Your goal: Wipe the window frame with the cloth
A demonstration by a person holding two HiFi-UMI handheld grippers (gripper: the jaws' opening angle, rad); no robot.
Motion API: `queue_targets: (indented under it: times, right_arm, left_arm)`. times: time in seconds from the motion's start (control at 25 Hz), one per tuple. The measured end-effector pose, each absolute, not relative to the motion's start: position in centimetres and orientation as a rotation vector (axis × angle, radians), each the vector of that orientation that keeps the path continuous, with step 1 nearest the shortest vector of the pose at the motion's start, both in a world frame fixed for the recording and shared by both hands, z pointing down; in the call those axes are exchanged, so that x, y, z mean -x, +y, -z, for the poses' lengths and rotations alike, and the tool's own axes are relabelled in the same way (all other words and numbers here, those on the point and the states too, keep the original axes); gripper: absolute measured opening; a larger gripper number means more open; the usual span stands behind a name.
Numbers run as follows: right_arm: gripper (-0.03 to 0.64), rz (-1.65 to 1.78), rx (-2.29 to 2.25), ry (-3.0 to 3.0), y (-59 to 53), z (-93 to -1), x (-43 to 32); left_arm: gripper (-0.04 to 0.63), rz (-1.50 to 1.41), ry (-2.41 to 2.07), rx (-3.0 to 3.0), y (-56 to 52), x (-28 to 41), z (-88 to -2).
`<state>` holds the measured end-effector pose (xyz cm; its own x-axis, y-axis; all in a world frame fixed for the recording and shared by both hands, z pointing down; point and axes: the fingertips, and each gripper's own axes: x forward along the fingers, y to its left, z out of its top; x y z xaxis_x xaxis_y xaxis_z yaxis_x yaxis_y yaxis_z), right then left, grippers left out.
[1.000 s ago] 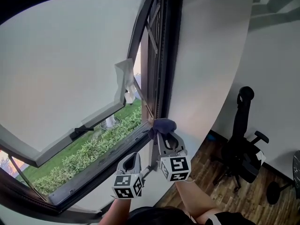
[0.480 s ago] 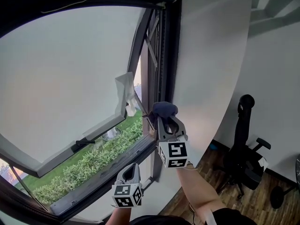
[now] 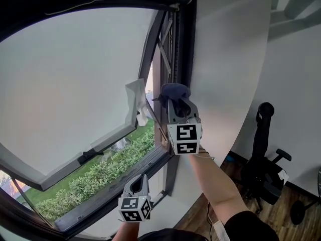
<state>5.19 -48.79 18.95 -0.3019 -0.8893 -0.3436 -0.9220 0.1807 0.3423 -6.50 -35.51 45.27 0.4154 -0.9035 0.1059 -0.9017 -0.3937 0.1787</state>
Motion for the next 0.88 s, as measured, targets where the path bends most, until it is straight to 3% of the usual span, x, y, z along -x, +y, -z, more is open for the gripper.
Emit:
queue_targets:
  times: [0.6,0.88]
  right_arm:
    - [0.054,-0.907,1.946,2.349,-54.4,-13.5,-5.4]
    - [0.054,-0.818,1.997,2.332,-54.8,-14.0,-5.3]
  left_arm:
    - [0.008,0.032,-1.671,-2.443,-35.3,9.0,-44.2]
    - [0.008,-0.003,-1.662,-2.432,-35.3,9.1,-45.3]
